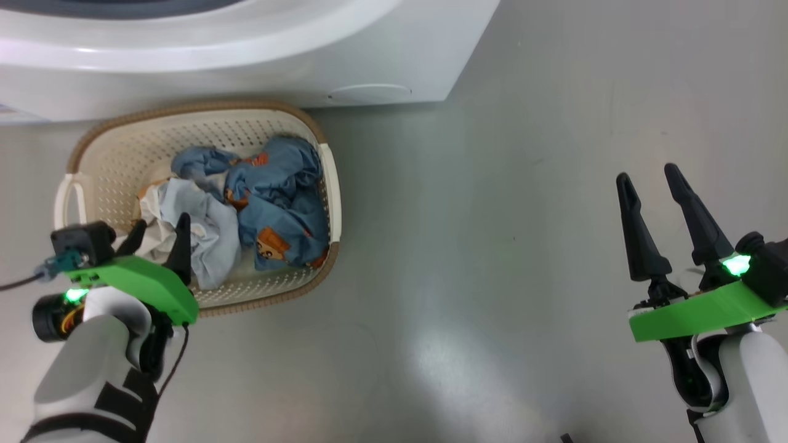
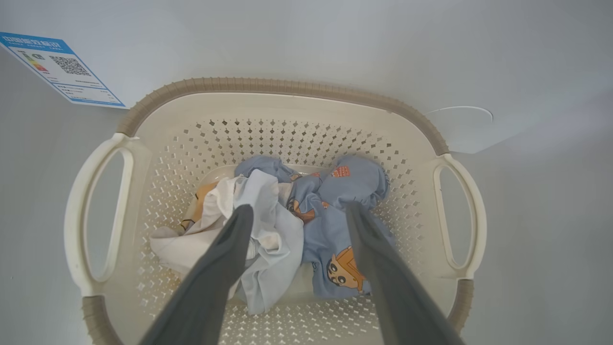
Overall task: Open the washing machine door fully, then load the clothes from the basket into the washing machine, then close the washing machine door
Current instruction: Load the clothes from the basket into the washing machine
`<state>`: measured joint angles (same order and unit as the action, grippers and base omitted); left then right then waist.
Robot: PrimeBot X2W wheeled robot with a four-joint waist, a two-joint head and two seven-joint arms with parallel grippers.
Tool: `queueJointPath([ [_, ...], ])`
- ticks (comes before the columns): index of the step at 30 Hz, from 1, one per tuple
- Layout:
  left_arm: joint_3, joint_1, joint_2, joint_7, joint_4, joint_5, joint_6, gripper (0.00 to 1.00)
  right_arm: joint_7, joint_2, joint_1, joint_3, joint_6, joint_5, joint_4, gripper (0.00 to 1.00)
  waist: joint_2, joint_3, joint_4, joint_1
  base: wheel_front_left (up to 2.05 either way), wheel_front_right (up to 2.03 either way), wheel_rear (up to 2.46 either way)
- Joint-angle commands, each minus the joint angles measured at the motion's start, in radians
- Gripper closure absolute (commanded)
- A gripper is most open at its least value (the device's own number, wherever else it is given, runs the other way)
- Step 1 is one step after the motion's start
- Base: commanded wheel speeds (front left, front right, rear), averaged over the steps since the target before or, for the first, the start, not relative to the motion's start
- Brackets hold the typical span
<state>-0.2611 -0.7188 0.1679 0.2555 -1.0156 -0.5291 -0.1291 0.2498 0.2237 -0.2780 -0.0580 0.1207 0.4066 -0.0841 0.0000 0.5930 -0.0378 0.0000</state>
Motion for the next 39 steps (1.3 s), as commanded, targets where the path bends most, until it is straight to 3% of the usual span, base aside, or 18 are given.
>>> queueJointPath([
  [1,0.007,-0.041,0.045,0.006,-0.038,-0.012,-0.002,0.00,0.012,0.006,-0.011,-0.030,0.010,-0.009,0.029,0.00,0.0000,0.055,-0.009,0.0000,0.00,0.00,0.00],
  [14,-0.065,-0.234,0.097,-0.038,-0.240,-0.002,0.003,0.00,0.012,0.015,-0.063,-0.074,0.010,-0.009,0.067,0.00,0.0000,0.155,-0.042,0.0000,0.00,0.00,0.00],
  [39,-0.090,-0.337,0.185,-0.189,-0.274,-0.005,0.070,0.00,0.012,0.026,-0.122,-0.149,0.010,-0.015,0.114,0.00,0.0000,0.275,-0.097,0.0000,0.00,0.00,0.00],
])
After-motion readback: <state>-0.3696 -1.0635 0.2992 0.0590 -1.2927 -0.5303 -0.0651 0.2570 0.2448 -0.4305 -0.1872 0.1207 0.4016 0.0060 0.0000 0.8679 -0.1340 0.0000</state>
